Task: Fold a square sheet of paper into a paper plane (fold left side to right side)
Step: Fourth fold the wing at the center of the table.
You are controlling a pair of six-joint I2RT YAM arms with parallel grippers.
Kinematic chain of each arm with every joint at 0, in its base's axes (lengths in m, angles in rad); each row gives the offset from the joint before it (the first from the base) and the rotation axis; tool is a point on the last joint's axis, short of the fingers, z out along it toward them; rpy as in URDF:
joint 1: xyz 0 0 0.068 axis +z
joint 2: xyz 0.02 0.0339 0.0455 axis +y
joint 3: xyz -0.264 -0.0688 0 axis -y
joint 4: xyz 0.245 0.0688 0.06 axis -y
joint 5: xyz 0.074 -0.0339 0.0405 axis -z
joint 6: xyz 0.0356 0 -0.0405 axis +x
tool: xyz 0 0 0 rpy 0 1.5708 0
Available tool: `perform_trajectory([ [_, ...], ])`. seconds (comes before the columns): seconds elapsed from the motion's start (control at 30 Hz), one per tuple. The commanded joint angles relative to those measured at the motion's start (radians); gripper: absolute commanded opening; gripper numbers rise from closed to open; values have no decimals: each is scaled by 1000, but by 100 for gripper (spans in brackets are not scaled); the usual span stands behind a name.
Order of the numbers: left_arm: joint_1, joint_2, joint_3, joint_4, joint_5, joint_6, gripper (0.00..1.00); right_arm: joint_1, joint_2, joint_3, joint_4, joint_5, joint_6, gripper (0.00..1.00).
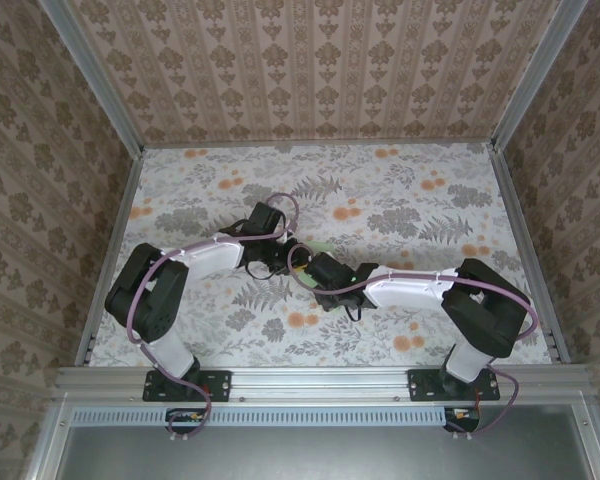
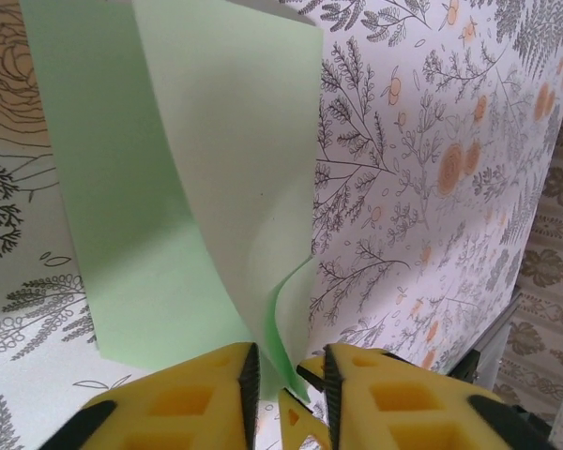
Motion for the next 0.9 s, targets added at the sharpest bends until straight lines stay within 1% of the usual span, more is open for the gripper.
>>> perform_trajectory([
  [0.0, 1, -38, 28, -43, -11, 11, 35, 7, 7, 18, -24, 12, 9, 17],
  [0.1, 15, -75, 18, -54, -21, 22, 43, 7, 1, 11, -18, -10, 18, 11],
  [0.2, 41, -128, 3, -73, -34, 38, 50, -1, -12, -2, -6, -50, 31, 8],
  [0.3, 70, -170, -22, -90, -41, 44, 53, -21, -41, -25, 26, -120, 45, 7],
  [0.33, 77, -175, -31, -91, -40, 43, 52, -30, -51, -34, 39, -148, 49, 7],
  [0.47, 75, -153, -66, -56, -15, 27, 38, -73, -82, -73, 102, -277, 80, 7],
  [0.5, 70, -141, -73, -37, -8, 19, 36, -83, -84, -83, 123, -307, 88, 7],
  [0.6, 50, -95, -69, 4, 7, 6, 36, -106, -80, -109, 156, -362, 105, 7],
  [0.7, 26, -45, -48, 31, 16, -3, 37, -122, -72, -123, 171, -393, 111, 7],
  [0.87, -7, 25, -11, 43, 15, -6, 39, -140, -71, -143, 198, -417, 124, 7],
])
